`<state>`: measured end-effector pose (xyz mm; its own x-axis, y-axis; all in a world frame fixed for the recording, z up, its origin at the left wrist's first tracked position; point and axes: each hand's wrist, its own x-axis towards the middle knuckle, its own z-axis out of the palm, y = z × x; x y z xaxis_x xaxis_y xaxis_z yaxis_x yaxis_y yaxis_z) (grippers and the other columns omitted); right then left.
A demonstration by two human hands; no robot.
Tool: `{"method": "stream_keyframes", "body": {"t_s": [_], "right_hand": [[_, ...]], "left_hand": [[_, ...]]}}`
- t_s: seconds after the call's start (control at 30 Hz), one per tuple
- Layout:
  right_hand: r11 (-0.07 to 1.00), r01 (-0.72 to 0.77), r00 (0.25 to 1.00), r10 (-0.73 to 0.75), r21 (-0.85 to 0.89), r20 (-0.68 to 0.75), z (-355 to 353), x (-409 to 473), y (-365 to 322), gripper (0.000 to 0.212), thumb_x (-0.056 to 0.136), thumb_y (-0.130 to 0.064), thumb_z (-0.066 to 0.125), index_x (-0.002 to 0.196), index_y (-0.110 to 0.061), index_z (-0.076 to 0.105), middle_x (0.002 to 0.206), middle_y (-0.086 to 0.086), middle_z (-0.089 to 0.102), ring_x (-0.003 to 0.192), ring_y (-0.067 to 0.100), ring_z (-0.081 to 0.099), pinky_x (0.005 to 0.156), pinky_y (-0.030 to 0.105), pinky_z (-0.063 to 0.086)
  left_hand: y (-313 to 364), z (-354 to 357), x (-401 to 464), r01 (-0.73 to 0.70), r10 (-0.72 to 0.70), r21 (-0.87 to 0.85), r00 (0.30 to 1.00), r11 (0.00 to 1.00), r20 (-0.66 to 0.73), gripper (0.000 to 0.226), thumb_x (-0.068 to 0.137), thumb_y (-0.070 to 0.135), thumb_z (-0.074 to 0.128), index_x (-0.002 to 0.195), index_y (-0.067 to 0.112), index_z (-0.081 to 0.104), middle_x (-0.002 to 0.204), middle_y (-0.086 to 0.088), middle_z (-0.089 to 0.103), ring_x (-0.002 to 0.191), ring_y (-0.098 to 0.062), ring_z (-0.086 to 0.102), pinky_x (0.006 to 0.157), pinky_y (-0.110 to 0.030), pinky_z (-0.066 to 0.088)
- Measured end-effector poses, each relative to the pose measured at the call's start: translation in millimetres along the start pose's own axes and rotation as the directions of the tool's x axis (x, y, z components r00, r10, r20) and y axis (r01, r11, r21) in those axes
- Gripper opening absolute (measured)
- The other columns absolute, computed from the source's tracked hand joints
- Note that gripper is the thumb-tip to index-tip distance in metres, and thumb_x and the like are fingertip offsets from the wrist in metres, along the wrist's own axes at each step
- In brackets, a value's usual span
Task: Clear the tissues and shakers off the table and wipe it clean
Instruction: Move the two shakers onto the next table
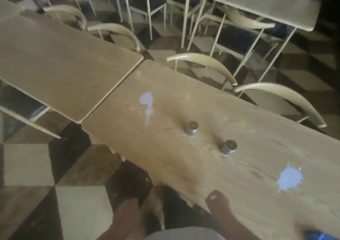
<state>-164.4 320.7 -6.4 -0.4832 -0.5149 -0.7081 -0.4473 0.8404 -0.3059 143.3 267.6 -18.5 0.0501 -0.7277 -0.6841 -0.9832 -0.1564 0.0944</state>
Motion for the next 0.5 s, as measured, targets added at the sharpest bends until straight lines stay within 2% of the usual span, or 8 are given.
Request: {"method": "stream_keyframes", "body": {"t_s": [0.07,0.13,0.23,0.3,0.37,0.43,0.5], "right_hand": [[0.995,-0.028,0.998,0.033,0.096,-0.059,-20.9,16.0,-10.7,0.011,0.083,-0.024,0.06,0.093,-0.03,0.06,0.087,-0.002,0.068,0.076,0.022,0.064,0.069,0.03,0.051],[0.98,-0.007,0.988,0.038,0.2,-0.15,-39.2,38.8,-18.9,0.023,0.084,-0.023,0.062,0.107,-0.027,0.058,0.091,-0.003,0.07,0.078,0.024,0.063,0.068,0.031,0.047],[0.946,0.071,0.947,0.036,0.317,-0.32,-66.5,59.6,-37.8,0.044,0.084,-0.027,0.071,0.121,-0.02,0.049,0.115,0.002,0.063,0.098,0.026,0.06,0.076,0.036,0.044],[0.936,0.089,0.924,0.051,0.342,-0.38,-83.6,74.7,-48.0,0.059,0.081,-0.033,0.076,0.129,-0.018,0.044,0.127,0.004,0.054,0.104,0.027,0.059,0.076,0.037,0.044],[0.932,0.086,0.913,0.068,0.351,-0.402,-97.2,89.2,-57.6,0.071,0.078,-0.044,0.077,0.134,-0.02,0.039,0.129,0.004,0.049,0.101,0.028,0.06,0.075,0.037,0.046],[0.942,0.089,0.902,0.061,0.325,-0.427,-105.7,99.3,-65.0,0.076,0.076,-0.056,0.073,0.135,-0.025,0.036,0.129,0.001,0.046,0.097,0.028,0.062,0.073,0.039,0.051],[0.951,0.091,0.908,0.042,0.294,-0.416,-110.6,105.9,-68.6,0.071,0.078,-0.058,0.07,0.133,-0.03,0.035,0.127,-0.003,0.043,0.091,0.027,0.064,0.07,0.039,0.053]], "left_hand": [[34.3,-32.7,16.6,-0.089,0.088,-0.01,0.996,0.996,-0.024,0.027,0.086,0.041,0.047,0.1,0.021,0.061,0.101,-0.001,0.068,0.096,-0.022,0.066,0.08,-0.036,0.055],[72.2,-61.3,35.9,-0.158,0.158,-0.006,0.986,0.987,-0.06,0.022,0.087,0.039,0.047,0.099,0.023,0.057,0.099,0.0,0.065,0.094,-0.022,0.064,0.077,-0.036,0.054],[130.8,-94.0,62.7,-0.215,0.214,-0.001,0.97,0.977,-0.112,0.032,0.09,0.037,0.049,0.119,0.024,0.053,0.115,0.0,0.061,0.105,-0.023,0.062,0.086,-0.038,0.053],[167.1,-107.8,77.9,-0.235,0.229,-0.012,0.954,0.972,-0.194,0.038,0.09,0.037,0.055,0.125,0.024,0.049,0.119,-0.001,0.057,0.108,-0.025,0.061,0.09,-0.041,0.052],[200.0,-115.7,89.5,-0.281,0.266,-0.022,0.928,0.959,-0.26,0.046,0.087,0.037,0.062,0.128,0.022,0.047,0.12,-0.005,0.055,0.108,-0.029,0.06,0.088,-0.042,0.051],[225.8,-117.5,101.0,-0.345,0.319,-0.03,0.893,0.938,-0.318,0.057,0.083,0.038,0.068,0.131,0.019,0.045,0.121,-0.009,0.054,0.108,-0.031,0.059,0.087,-0.042,0.052],[246.1,-118.7,110.6,-0.36,0.322,-0.054,0.885,0.932,-0.335,0.067,0.08,0.039,0.072,0.136,0.019,0.042,0.122,-0.009,0.052,0.109,-0.031,0.058,0.086,-0.041,0.052]]}}
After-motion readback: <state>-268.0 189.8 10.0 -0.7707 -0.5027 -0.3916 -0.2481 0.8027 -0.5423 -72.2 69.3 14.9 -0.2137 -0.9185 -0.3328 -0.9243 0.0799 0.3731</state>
